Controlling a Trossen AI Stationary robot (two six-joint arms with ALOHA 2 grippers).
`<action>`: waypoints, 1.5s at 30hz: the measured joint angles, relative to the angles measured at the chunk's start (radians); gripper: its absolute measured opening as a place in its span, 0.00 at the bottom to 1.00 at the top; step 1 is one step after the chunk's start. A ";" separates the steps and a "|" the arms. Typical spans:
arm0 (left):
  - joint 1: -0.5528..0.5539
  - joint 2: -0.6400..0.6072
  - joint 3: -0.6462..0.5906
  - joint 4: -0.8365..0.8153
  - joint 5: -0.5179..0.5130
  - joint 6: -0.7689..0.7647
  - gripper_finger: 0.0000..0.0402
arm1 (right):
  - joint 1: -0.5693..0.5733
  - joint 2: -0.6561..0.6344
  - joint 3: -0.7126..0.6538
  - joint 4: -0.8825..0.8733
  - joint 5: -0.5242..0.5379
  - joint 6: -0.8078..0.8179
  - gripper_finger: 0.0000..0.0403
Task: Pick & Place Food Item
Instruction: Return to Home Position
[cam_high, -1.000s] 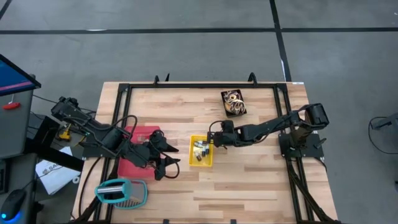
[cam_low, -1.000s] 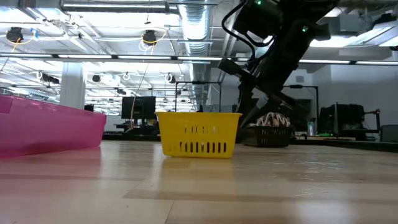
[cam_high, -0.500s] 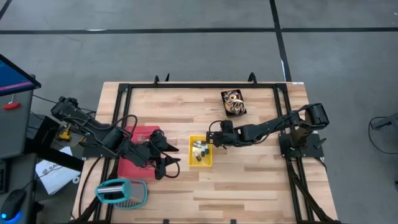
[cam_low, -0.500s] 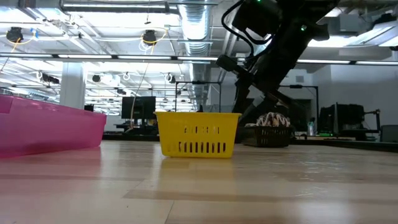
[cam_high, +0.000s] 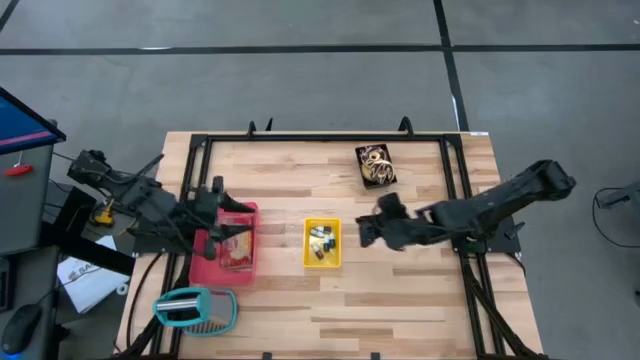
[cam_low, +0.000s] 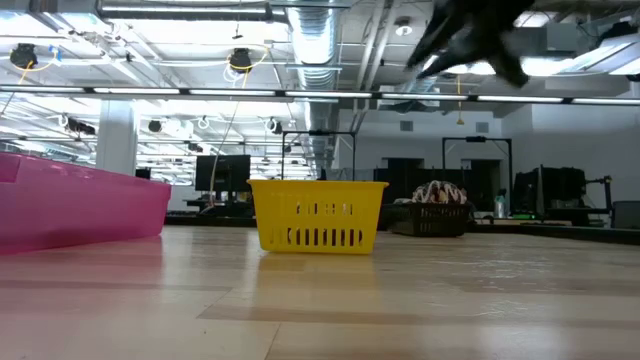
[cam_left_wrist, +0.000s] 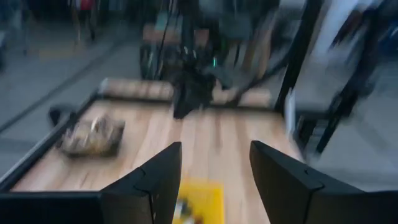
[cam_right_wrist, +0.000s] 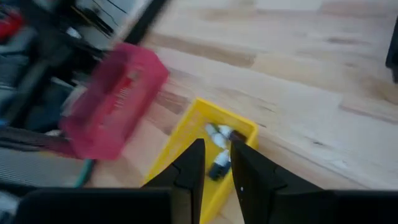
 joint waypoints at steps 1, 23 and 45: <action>0.013 -0.059 -0.084 0.115 0.023 0.035 0.46 | 0.025 -0.027 0.000 -0.012 0.035 0.005 0.18; 0.503 -0.699 -0.707 0.237 0.456 0.011 0.46 | 0.181 -0.059 0.000 0.018 0.157 0.112 0.18; 0.386 -0.785 -0.928 0.443 0.380 0.153 0.46 | 0.229 -0.014 -0.001 -0.002 0.146 0.102 0.18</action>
